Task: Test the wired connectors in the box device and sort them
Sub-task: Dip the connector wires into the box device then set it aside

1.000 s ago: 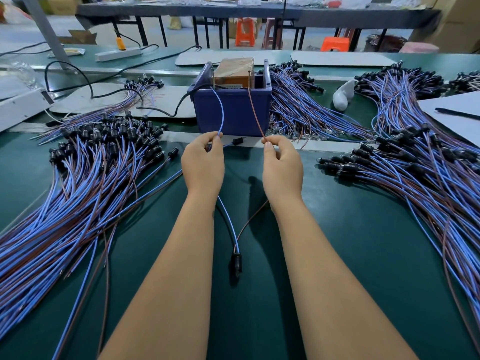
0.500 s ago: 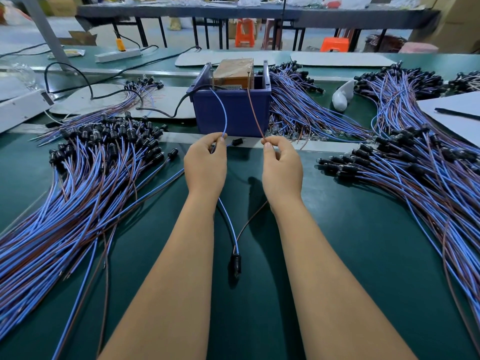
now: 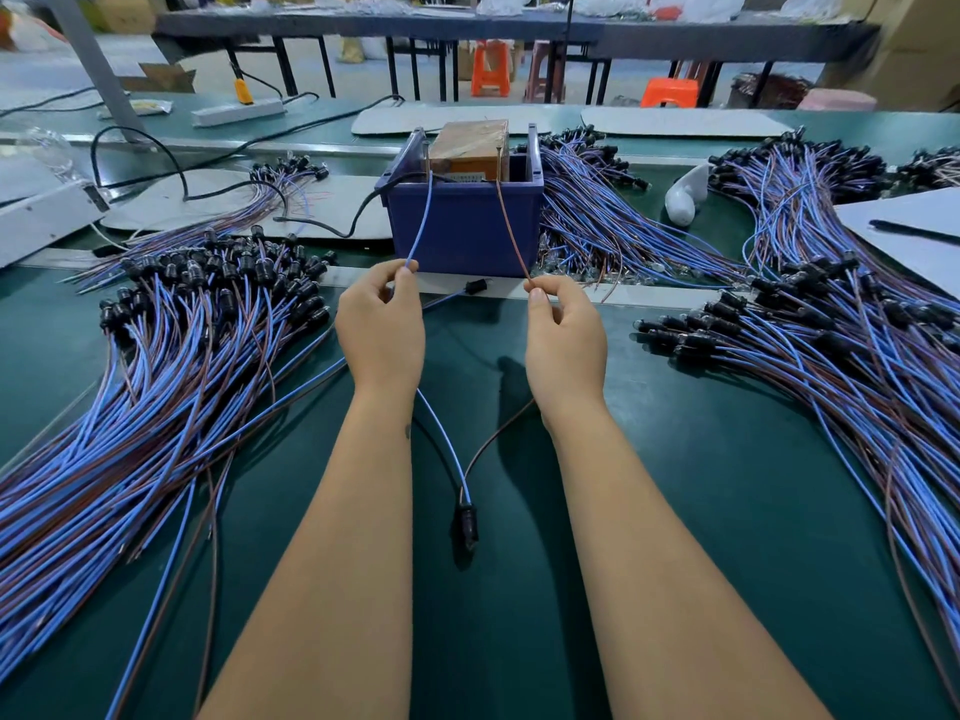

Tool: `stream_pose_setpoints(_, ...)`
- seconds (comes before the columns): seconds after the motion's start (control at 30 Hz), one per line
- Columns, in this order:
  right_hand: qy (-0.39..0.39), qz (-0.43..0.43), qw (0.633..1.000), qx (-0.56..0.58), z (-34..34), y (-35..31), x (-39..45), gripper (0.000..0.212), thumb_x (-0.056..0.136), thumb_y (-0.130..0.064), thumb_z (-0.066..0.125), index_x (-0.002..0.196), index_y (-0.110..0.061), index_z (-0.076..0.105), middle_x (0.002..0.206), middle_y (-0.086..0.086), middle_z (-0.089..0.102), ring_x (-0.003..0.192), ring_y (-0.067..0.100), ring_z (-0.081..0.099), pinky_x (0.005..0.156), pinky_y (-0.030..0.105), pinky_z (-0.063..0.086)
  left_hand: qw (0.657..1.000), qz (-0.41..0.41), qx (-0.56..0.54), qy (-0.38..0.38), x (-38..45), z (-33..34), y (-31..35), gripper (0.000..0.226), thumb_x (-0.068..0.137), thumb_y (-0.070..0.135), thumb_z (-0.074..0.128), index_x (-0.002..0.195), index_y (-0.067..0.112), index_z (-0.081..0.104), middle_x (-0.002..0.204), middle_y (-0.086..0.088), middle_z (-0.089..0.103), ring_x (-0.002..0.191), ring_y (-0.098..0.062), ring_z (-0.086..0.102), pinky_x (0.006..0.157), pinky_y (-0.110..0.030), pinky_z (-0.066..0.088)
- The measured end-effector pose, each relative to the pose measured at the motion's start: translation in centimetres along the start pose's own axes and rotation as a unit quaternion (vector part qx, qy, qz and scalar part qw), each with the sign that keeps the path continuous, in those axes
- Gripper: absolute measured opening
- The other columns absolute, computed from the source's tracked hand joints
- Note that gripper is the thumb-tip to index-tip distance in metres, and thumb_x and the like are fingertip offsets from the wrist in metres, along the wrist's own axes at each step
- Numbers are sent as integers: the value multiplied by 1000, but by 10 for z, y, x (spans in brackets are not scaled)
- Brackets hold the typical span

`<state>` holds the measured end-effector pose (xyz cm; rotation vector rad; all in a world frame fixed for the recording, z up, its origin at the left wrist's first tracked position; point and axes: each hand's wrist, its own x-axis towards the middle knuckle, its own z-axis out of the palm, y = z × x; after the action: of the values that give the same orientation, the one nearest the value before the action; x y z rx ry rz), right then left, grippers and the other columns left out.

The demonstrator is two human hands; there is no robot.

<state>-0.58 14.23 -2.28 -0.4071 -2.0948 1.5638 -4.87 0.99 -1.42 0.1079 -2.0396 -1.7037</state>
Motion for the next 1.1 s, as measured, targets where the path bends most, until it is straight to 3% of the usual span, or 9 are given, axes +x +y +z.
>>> stream_pose_setpoints(0.23, -4, 1, 1000, -5, -1, 0, 0, 18, 101, -27, 43, 105, -28, 61, 71, -15, 46, 63, 7, 43, 61, 27, 34, 999, -29, 10, 25, 4, -4, -2, 25, 96, 16, 49, 100, 20, 74, 52, 12, 40, 38, -6, 30, 47, -23, 26)
stream_pose_setpoints(0.53, -2, -2, 1000, -6, -1, -2, -1, 19, 101, -25, 43, 105, -26, 62, 70, -15, 47, 64, 8, 44, 64, 29, 37, 998, -34, 10, 55, 9, -11, -1, 36, 96, 17, 49, 65, 35, 55, 55, 4, 34, 51, -14, 25, 54, -31, 24)
stream_pose_setpoints(0.9, -3, 3, 1000, -1, -1, -2, -2, 18, 101, -25, 43, 104, -26, 61, 66, -14, 45, 60, 8, 42, 62, 30, 36, 996, -45, -13, 72, 13, -10, -7, 24, 98, 16, 49, 102, 17, 73, 53, 9, 39, 44, -6, 28, 48, -22, 26)
stream_pose_setpoints(1.1, -4, 0, 1000, 1, -2, -2, -2, 18, 100, -25, 43, 103, -27, 61, 64, -14, 44, 59, 8, 42, 61, 29, 35, 994, -56, -39, 81, 18, -10, -10, 25, 97, 17, 49, 104, 14, 74, 57, 9, 41, 41, -4, 29, 47, -18, 27)
